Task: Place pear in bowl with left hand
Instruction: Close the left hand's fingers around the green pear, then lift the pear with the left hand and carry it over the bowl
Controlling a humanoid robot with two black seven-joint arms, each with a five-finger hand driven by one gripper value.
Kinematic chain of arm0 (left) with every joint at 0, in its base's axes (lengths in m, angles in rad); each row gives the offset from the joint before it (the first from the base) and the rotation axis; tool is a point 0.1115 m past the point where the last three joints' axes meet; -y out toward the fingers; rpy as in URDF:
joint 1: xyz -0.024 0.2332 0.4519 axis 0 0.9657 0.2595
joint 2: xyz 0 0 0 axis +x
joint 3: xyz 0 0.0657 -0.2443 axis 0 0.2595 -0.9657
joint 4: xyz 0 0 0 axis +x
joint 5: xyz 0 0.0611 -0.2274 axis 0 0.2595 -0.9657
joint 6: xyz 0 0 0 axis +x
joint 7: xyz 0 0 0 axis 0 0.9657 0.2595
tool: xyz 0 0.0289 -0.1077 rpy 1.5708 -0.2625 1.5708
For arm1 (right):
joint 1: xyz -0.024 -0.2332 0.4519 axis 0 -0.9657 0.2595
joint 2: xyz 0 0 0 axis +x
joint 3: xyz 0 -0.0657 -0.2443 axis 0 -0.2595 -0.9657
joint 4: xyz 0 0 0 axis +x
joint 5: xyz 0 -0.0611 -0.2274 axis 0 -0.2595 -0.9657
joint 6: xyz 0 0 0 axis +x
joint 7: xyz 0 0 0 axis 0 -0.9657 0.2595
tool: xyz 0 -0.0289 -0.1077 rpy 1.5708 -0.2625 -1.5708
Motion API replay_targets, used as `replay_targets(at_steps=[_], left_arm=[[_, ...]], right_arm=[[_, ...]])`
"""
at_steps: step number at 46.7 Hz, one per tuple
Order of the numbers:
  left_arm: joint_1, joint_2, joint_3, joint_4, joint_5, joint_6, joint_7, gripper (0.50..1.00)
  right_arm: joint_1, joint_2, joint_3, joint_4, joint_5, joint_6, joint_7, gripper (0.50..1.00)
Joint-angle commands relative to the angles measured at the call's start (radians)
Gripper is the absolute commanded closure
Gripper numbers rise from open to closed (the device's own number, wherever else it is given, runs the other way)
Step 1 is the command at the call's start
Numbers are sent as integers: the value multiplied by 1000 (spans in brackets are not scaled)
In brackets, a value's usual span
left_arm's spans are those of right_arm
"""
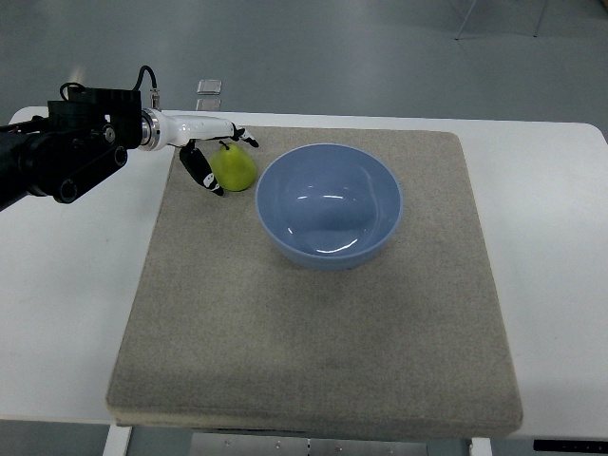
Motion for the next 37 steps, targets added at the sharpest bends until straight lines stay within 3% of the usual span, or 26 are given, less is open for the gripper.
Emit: replay_targets(at_steps=[1,14,28,30,32,37], left_arm=[[0,-2,0,0,0,0,0,617],[20,-14,-3,0,-16,1,0,711],[20,-14,-5,1,-112,1,2,720],[18,-14,-5,1,-118,0,2,754],[20,-13,-3,1,-115,0,0,831],[17,-13,-2,1,-112,0,2,840]], right_arm=[[-1,0,0,0,0,0,0,574],[-1,0,0,0,0,0,0,574],[-1,0,0,0,0,0,0,574],[-1,0,0,0,0,0,0,576],[1,0,0,0,0,0,0,576],[-1,0,0,0,0,0,0,574]])
